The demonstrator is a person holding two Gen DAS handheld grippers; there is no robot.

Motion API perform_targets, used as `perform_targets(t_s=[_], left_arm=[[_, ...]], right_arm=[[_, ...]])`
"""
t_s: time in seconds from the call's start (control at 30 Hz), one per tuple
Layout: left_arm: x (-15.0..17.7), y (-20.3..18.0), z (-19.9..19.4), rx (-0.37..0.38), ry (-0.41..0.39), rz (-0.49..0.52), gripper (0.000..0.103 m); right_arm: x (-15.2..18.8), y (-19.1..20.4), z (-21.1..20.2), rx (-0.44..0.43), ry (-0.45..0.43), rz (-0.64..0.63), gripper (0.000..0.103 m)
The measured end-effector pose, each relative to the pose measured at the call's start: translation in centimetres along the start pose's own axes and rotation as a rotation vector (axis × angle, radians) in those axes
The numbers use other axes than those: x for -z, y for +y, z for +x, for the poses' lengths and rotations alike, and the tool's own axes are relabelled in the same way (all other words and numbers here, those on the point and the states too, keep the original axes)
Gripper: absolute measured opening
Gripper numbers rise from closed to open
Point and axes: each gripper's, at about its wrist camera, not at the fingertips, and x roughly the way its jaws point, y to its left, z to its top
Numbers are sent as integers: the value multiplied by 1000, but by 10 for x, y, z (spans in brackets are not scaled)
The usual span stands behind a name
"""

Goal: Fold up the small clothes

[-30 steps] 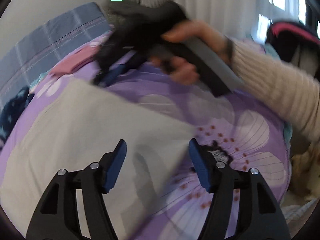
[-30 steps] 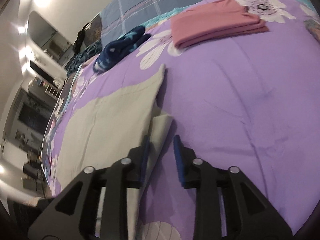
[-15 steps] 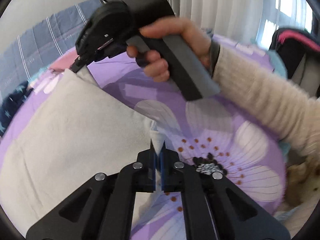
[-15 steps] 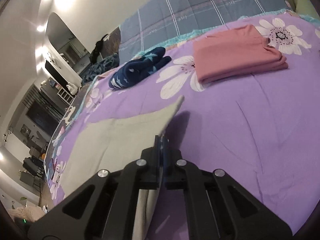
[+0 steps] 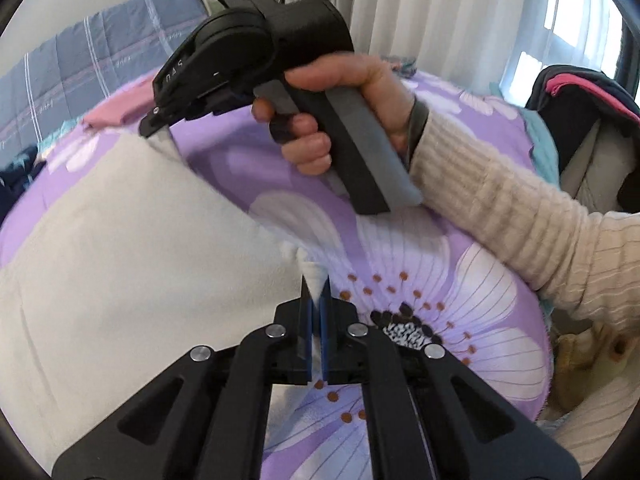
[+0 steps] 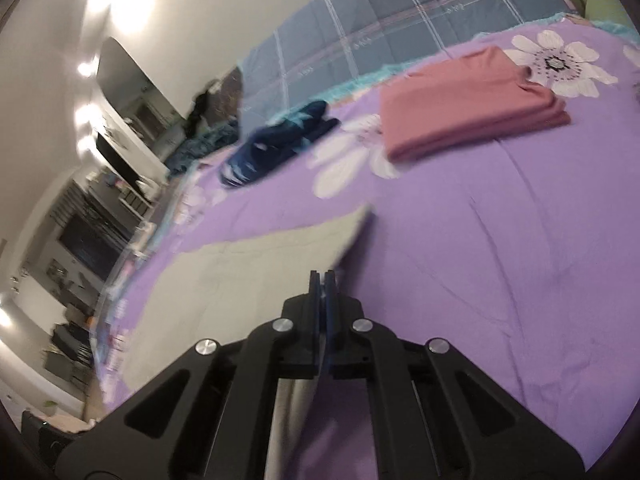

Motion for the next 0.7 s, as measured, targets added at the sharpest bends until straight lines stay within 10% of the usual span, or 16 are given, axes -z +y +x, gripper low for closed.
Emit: perform_targets(t_s=[0.47, 0.7], left_arm=[[1, -10, 5, 3, 14, 41, 3], [3, -2, 12, 65, 26, 1, 4]], right_arm=[[6, -31, -5, 128, -62, 120, 1], [20, 41, -17, -47, 62, -126, 9]])
